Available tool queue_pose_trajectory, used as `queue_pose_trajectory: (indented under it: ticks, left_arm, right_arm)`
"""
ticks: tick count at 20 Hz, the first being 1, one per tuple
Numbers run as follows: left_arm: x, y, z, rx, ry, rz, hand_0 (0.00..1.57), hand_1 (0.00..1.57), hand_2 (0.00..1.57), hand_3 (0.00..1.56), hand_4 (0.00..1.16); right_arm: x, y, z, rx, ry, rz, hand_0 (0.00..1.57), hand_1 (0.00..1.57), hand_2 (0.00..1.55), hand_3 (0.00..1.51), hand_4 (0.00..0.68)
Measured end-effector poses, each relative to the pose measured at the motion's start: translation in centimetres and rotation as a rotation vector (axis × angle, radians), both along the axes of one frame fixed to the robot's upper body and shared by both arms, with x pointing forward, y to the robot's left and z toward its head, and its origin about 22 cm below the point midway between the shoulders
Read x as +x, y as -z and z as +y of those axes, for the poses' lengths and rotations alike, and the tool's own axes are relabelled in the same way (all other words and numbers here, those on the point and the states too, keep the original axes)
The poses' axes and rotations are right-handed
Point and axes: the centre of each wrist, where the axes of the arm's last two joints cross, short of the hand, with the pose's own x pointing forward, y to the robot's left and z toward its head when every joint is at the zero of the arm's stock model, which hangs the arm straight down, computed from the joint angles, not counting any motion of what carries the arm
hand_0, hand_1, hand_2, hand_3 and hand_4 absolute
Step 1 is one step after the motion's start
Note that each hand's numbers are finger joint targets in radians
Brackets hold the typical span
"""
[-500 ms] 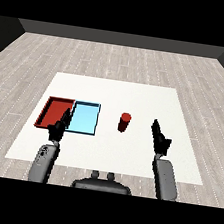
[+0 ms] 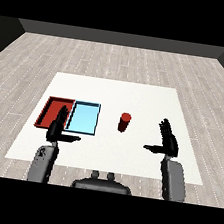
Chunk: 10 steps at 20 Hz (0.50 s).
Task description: Pick the red can and put it in the red box
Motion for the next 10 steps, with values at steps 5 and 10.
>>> queue_pose_trajectory:
  ticks: [5,10]
  left_arm:
    - [-0.6,0.6,0.5,-0.037,0.022,-0.142,0.0,0.0,0.0,0.0,0.0]
    - [-0.4,1.3,1.1,-0.051,0.032,-0.188,0.0,0.0,0.0,0.0,0.0]
  right_arm:
    - [-0.5,0.2,-2.0,0.044,-0.032,-0.098,0.0,0.0,0.0,0.0,0.0]
    - [-0.1,0.6,-2.4,0.056,-0.038,-0.132,0.0,0.0,0.0,0.0,0.0]
